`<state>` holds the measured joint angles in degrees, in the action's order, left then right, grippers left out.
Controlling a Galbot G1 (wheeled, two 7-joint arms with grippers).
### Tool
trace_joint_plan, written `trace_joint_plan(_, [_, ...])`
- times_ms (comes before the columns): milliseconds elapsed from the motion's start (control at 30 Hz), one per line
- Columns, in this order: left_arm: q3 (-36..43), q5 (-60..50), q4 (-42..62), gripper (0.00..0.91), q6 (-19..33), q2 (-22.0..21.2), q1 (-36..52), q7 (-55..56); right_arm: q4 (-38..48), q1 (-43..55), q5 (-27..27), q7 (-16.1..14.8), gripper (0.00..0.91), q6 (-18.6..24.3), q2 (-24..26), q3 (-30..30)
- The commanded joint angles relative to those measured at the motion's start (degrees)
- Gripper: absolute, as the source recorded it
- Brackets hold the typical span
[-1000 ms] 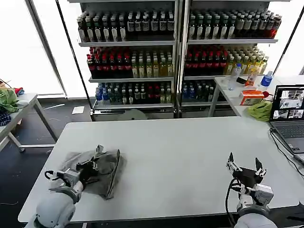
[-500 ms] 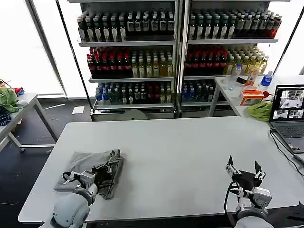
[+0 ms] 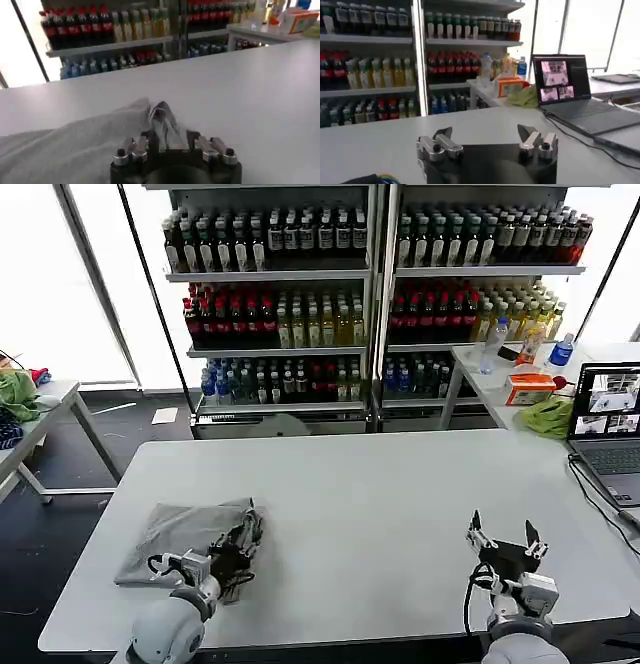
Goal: Fold and organize the clothes.
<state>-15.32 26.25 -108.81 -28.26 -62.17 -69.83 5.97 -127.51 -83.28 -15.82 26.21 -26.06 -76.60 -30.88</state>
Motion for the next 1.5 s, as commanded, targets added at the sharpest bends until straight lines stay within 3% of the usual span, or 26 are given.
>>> trace_joint_plan(33, [-1.28, 18.81, -8.66, 0.907, 0.52, -2.15, -2.28, -0.11, 0.93, 1.00, 0.05, 0.01, 0.907, -0.06, 0.05, 0.73])
trace_joint_plan(233, [-5.79, 22.15, -12.81, 0.907, 0.58, -1.40, -2.00, 0.66, 1.71, 1.98, 0.00, 0.03, 0.907, -0.11, 0.27, 1.51])
trace_joint_plan(333, [-9.00, 22.04, -12.72, 0.907, 1.31, 1.49, -0.86, 1.64, 2.02, 2.27, -0.12, 0.03, 0.907, -0.06, 0.60, 1.64])
trace_joint_plan(767, [-22.54, 19.82, 0.19, 0.907, 3.05, 11.02, -1.36, 0.38, 1.83, 3.51, -0.95, 0.56, 0.907, -0.33, 1.41, 2.18])
trace_joint_plan(1500, [-21.44, 11.51, 13.82, 0.907, 5.66, 9.41, -3.28, -3.74, 2.11, 3.89, -0.86, 0.26, 0.907, -0.72, 1.89, 2.52])
